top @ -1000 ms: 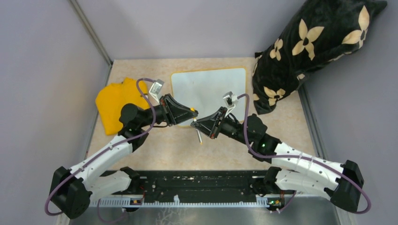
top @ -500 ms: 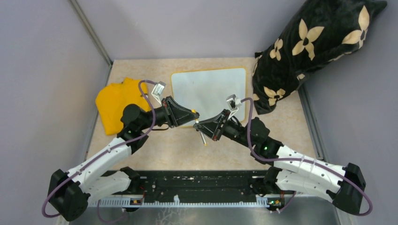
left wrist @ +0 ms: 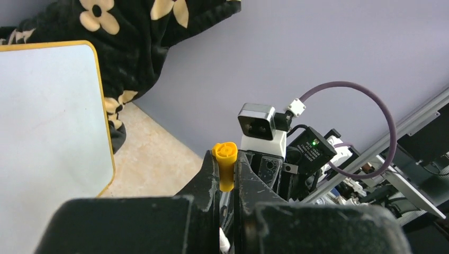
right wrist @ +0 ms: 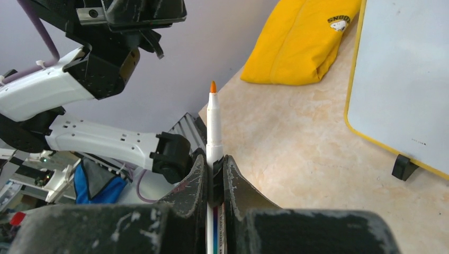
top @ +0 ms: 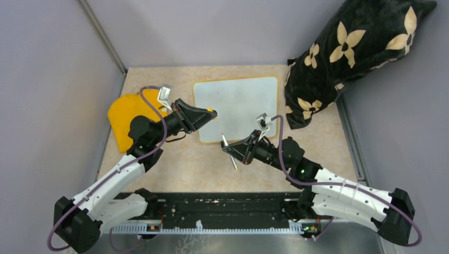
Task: Write a sentence on the whiteboard
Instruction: Open the whiteboard marker, then place the pen cap at the center of the board.
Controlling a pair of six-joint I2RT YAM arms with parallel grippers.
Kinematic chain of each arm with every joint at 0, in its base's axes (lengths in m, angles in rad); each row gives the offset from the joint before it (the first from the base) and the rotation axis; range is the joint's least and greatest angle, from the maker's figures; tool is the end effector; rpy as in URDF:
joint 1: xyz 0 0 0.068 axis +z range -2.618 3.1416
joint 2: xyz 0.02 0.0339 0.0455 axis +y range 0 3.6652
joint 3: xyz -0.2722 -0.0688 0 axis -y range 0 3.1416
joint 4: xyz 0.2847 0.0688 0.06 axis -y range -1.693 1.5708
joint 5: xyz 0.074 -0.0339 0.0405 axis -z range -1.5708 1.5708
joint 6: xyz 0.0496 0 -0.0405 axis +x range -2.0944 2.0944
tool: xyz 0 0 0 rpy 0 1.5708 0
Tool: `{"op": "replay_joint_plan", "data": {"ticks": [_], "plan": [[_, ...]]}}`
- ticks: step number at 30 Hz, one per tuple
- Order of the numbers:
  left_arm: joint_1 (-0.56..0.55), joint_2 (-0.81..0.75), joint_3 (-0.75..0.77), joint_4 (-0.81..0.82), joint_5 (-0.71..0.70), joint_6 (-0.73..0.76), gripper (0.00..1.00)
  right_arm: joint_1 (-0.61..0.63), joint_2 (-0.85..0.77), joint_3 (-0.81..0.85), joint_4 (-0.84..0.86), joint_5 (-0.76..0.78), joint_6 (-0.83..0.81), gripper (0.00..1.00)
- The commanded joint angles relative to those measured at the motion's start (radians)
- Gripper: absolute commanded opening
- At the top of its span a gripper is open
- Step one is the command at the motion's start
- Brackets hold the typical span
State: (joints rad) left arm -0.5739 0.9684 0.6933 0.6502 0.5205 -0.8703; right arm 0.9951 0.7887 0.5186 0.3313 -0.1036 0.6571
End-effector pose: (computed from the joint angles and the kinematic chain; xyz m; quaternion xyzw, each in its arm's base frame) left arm 0.2091 -0.1646 0.3611 0.1300 0.5694 -0.6366 0.5036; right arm 0.1273 0.2055 0.2960 -0.1523 0.6681 0.5589 0.4669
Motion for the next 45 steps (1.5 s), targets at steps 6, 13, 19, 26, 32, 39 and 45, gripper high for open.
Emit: {"op": "replay_joint_plan", "data": {"ticks": [6, 13, 19, 26, 32, 39, 45], "plan": [[0.003, -0.056, 0.042, -0.095, -0.093, 0.110, 0.00, 0.007, -0.034, 0.023, -0.023, 0.025, -0.014, 0.00], [0.006, -0.142, 0.137, -0.616, -0.341, 0.416, 0.00, 0.007, -0.074, 0.118, -0.338, 0.254, -0.121, 0.00], [0.006, -0.146, 0.143, -0.961, -0.602, 0.536, 0.00, 0.007, -0.093, 0.132, -0.500, 0.421, -0.149, 0.00], [0.008, -0.015, 0.066, -1.147, -0.709, 0.450, 0.00, 0.007, -0.099, 0.103, -0.533, 0.472, -0.155, 0.00], [0.042, 0.152, 0.022, -1.148, -0.707, 0.401, 0.00, 0.007, -0.102, 0.080, -0.508, 0.473, -0.172, 0.00], [0.116, 0.296, -0.001, -1.073, -0.605, 0.383, 0.00, 0.007, -0.106, 0.071, -0.492, 0.474, -0.209, 0.00], [0.166, 0.413, 0.023, -1.077, -0.534, 0.402, 0.00, 0.007, -0.122, 0.052, -0.488, 0.473, -0.224, 0.00]]}}
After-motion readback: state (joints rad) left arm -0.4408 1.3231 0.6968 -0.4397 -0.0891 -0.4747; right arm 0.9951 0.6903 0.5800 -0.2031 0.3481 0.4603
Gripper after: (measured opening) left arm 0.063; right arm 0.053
